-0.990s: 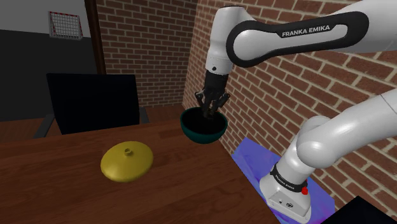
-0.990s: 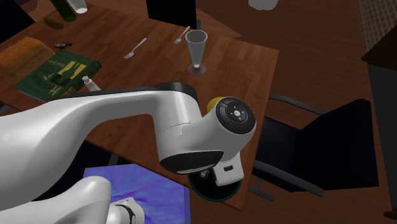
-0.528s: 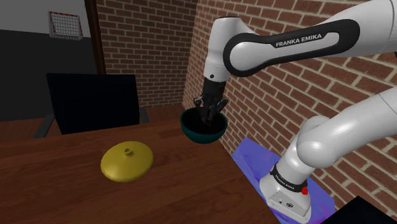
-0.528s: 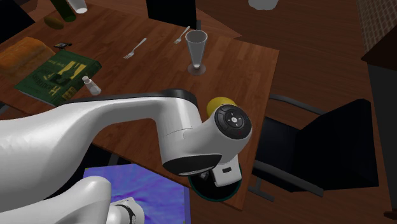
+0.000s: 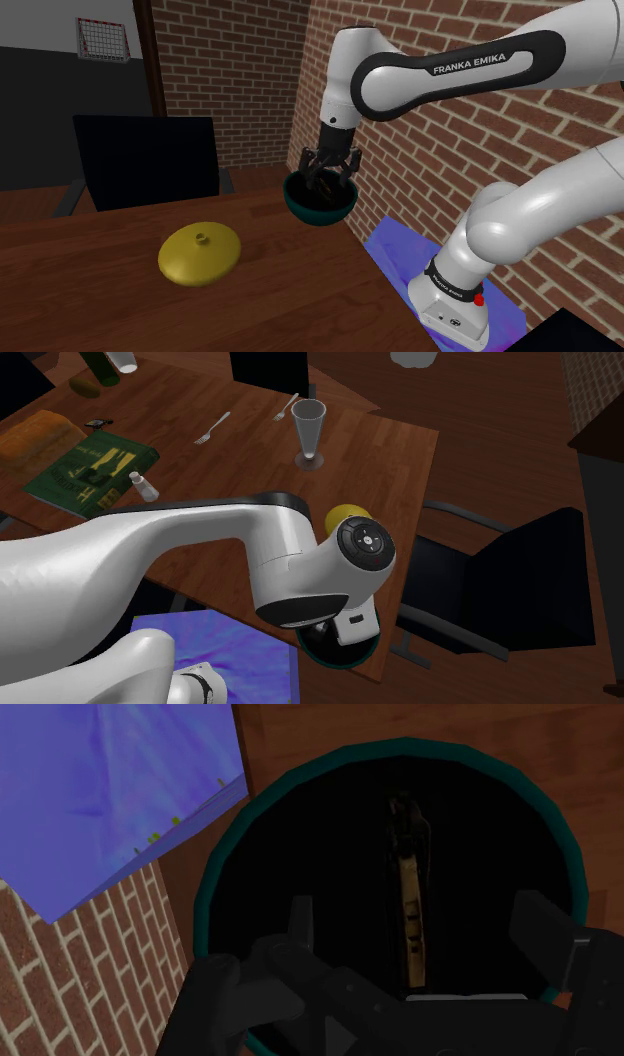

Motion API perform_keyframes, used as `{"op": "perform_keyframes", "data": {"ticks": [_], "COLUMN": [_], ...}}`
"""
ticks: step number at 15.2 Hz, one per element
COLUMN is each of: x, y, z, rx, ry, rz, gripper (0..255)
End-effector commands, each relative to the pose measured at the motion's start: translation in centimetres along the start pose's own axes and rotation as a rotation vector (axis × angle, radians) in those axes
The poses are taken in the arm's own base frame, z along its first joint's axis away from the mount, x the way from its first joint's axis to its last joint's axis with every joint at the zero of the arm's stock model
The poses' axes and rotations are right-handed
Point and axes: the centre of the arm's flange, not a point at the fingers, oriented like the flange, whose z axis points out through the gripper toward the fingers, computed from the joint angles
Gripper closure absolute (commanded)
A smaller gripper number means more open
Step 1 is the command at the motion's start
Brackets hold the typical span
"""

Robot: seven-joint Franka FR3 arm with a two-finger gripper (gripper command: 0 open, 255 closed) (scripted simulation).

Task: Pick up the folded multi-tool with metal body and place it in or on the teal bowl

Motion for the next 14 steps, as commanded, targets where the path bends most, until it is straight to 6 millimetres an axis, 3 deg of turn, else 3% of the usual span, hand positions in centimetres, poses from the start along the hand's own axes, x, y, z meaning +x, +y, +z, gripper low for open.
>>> {"op": "perform_keyframes", "data": {"ticks": [1,2,6,14], "x": [0.0,0.0,0.0,0.0], "y": [0.0,0.0,0.0,0.0], "z": [0.0,0.0,-5.0,-5.0], "rx": [0.0,0.0,0.0,0.0], "ry": [0.0,0.0,0.0,0.0], "rz": [0.0,0.0,0.0,0.0], "gripper": [0,0,0,0]}}
